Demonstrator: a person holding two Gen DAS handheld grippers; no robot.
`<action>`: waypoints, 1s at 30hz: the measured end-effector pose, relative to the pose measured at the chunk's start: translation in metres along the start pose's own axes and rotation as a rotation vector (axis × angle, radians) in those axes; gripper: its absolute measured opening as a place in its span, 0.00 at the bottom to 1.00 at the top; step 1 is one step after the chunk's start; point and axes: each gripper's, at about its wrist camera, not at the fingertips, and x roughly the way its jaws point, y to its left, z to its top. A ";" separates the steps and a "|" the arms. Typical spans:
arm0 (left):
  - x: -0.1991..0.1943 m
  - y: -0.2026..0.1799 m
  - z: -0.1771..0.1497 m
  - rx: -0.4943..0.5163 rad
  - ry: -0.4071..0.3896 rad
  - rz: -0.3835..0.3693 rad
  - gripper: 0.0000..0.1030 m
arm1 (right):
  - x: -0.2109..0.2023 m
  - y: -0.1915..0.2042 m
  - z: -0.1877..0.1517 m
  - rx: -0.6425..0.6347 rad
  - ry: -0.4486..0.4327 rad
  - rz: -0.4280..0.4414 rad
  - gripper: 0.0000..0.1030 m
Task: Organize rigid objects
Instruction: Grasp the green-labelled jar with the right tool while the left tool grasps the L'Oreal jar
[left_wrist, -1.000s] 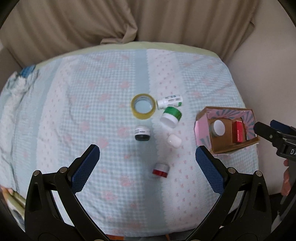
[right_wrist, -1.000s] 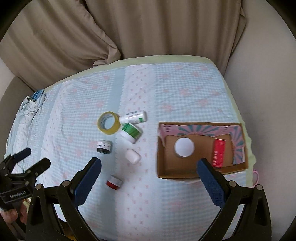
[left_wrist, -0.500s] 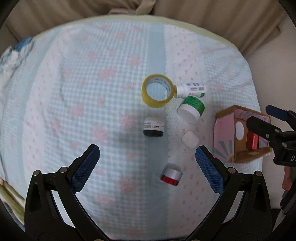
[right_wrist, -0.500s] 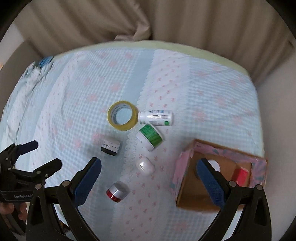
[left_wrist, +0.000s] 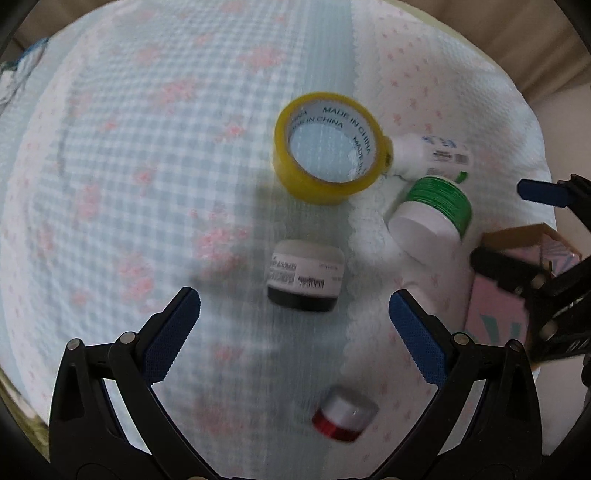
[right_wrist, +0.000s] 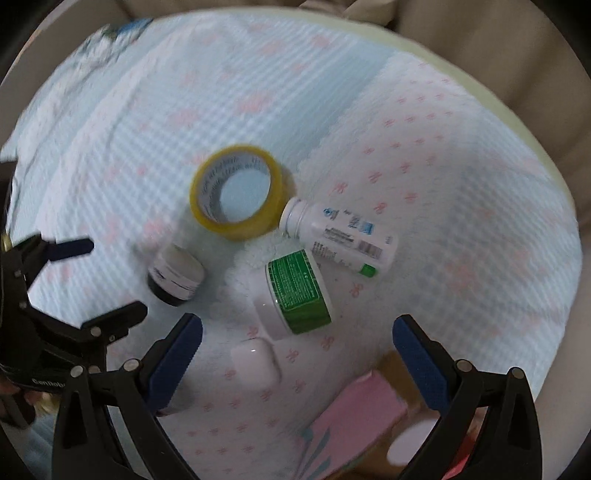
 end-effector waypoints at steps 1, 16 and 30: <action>0.007 -0.001 0.002 0.003 -0.004 0.002 0.97 | 0.008 0.001 0.001 -0.024 0.010 -0.005 0.98; 0.072 -0.017 0.003 0.049 0.084 0.021 0.80 | 0.088 0.005 0.014 -0.233 0.119 0.014 0.83; 0.077 -0.035 0.004 0.103 0.094 0.030 0.52 | 0.105 0.017 0.013 -0.231 0.114 -0.019 0.52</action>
